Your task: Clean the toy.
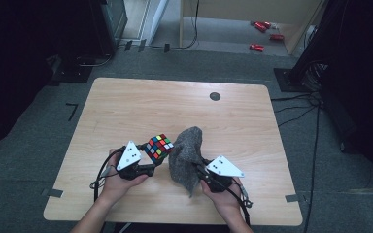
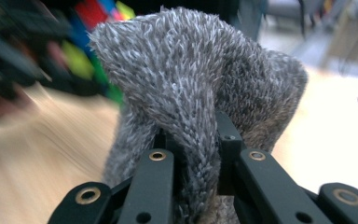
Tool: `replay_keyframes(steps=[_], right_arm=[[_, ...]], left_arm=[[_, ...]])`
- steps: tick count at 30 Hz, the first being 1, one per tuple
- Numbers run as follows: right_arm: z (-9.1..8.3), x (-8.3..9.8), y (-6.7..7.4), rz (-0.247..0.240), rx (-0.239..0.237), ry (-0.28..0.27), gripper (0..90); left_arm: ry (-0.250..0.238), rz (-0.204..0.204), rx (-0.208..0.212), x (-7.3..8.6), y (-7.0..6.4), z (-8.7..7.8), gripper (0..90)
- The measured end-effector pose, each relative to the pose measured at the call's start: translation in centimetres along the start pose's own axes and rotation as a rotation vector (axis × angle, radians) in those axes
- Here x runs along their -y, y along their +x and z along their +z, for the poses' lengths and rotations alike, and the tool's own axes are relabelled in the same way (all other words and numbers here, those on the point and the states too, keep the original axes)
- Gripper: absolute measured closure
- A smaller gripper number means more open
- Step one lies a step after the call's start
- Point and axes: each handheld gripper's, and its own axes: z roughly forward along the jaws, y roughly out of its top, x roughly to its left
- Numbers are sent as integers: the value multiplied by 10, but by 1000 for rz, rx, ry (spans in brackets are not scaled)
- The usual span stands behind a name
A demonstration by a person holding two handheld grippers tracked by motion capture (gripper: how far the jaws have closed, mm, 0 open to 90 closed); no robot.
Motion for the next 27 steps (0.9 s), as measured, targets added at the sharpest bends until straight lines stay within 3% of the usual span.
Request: replay_keyframes(steps=[3,5,7,13,15,19,22,23,26,27], right_arm=[[-10,-8,3,-24,-68,-74,813],[-10,-10,7,-24,-88,-78,809],[-7,-8,10,-12,-99,-69,809],[-2,1,-4,103,-116,-44,811],[-5,-2,-4,109,-128,-56,812],[-10,-8,6,73,-148,-85,812],[-11,-9,7,76,-150,-91,809],[-10,-7,1,131,-161,-90,806],[-8,-4,-5,173,-157,-80,807],[-7,-2,-9,185,-139,-67,809]], left_arm=[[21,75,56,-1,-18,8,351],[29,113,94,-2,-29,13,351],[40,143,81,-4,-37,15,351],[22,104,96,-5,-30,11,351],[26,101,103,-6,-32,13,351],[50,145,109,-6,-42,19,351],[48,151,106,-7,-43,19,351],[43,155,100,-8,-43,18,351],[26,150,90,-10,-42,14,351],[16,132,91,-10,-40,12,351]])
